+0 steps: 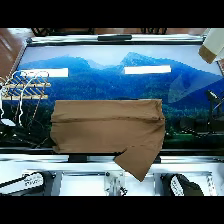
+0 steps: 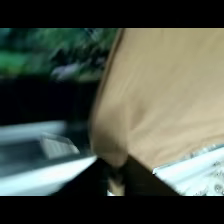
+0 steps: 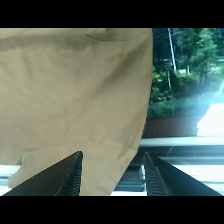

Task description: Fold the shirts.

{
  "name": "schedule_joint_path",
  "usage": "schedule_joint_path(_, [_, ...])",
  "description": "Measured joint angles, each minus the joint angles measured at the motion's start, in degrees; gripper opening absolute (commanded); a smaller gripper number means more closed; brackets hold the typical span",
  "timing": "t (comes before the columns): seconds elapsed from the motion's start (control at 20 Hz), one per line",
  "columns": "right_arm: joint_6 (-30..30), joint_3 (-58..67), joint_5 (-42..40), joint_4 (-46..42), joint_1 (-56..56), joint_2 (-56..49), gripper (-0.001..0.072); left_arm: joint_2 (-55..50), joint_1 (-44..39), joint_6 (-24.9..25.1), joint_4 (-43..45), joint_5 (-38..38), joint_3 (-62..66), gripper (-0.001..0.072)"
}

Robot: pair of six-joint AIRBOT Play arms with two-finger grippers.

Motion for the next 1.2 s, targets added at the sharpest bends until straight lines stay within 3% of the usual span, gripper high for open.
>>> schedule_joint_path(0.3, [-2.21,-12.52,2.75,0.72,-0.02,0.35,0.0498,0.48,-1.60,-0.07,-2.47,2.12,0.09,0.0040])
schedule_joint_path(0.5, [-2.51,-21.75,-0.72,2.10,-0.02,0.28,0.0498,1.42,-1.77,0.00,-2.71,3.04,0.11,0.0040])
schedule_joint_path(1.2, [0.90,-28.37,-9.14,7.80,-0.02,-11.15,0.0496,3.02,-1.77,0.07,-4.26,1.92,0.15,0.0040])
